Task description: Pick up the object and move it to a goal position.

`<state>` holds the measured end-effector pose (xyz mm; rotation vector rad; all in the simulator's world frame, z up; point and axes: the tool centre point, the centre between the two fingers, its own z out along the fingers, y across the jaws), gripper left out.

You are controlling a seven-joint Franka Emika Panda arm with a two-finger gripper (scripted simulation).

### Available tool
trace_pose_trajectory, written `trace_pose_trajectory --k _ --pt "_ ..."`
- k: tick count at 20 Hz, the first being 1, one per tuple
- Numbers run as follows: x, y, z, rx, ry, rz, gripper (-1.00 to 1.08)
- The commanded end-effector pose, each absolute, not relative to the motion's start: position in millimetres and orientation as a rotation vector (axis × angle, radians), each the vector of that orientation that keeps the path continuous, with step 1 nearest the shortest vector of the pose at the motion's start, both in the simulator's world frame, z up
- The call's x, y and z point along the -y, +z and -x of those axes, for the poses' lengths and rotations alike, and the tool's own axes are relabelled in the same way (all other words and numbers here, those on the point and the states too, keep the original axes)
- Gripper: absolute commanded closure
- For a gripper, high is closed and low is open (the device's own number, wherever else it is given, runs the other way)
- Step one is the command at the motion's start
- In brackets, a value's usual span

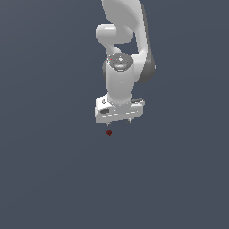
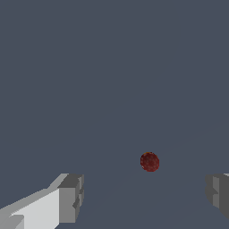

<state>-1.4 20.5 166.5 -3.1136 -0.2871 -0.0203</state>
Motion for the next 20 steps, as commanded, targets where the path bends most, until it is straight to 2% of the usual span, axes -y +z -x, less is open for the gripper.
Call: trace_pose_trajectory --k 1,20 --pt "-16.8 160.5 2.6 0.363 -0.019 3.109 -0.92" --pt "13.9 104.1 18.0 1.103 -0.003 2.945 -0.92"
